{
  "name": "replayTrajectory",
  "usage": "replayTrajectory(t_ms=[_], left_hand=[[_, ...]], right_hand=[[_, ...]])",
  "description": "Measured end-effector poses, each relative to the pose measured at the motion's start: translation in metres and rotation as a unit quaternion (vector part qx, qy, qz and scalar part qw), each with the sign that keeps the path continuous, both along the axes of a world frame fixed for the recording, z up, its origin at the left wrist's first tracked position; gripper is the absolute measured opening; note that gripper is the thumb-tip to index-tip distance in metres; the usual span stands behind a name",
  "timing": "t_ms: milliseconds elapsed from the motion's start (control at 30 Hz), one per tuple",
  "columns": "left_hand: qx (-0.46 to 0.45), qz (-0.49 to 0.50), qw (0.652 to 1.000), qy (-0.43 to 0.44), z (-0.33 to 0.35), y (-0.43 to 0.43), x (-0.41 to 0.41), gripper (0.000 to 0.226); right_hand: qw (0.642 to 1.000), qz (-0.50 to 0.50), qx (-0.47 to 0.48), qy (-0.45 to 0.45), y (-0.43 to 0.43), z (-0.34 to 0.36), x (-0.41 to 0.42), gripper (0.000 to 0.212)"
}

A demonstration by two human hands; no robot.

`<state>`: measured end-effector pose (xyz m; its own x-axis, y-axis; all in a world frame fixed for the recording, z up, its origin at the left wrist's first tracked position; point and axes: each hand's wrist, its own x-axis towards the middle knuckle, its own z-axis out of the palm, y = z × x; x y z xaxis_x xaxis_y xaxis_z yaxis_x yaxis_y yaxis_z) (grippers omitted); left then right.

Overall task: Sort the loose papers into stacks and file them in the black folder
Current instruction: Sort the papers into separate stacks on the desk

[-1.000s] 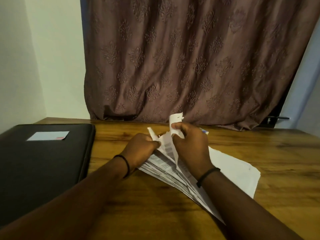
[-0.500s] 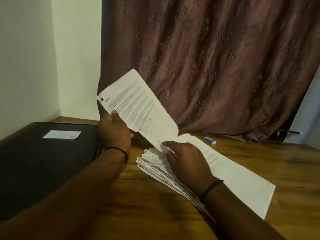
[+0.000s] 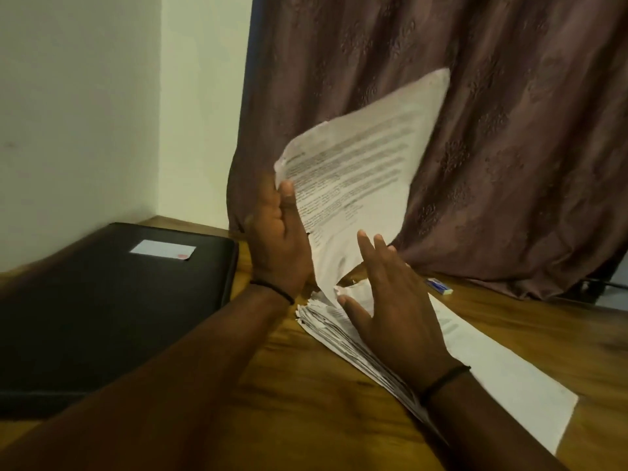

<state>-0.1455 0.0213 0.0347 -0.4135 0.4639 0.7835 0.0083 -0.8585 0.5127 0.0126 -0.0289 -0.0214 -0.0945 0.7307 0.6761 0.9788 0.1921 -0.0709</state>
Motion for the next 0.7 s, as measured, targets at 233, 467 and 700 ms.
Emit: replayTrajectory(t_ms=[233,467,700], left_hand=[[0.065,-0.029,0.996,0.058,-0.007,-0.004,0.013,0.037],[-0.006,-0.089,0.996,-0.015,0.003,-0.004,0.011,0.027],[-0.205,0.031,0.977,0.059,-0.02,0.044,-0.008,0.031]], right_hand=[[0.997,-0.08,-0.009,0.004,0.01,0.002,-0.002,0.091],[0.98,-0.16,0.114,0.043,0.005,0.019,0.012,0.085],[0.982,-0.157,0.097,0.033,0.006,0.017,0.004,0.074]])
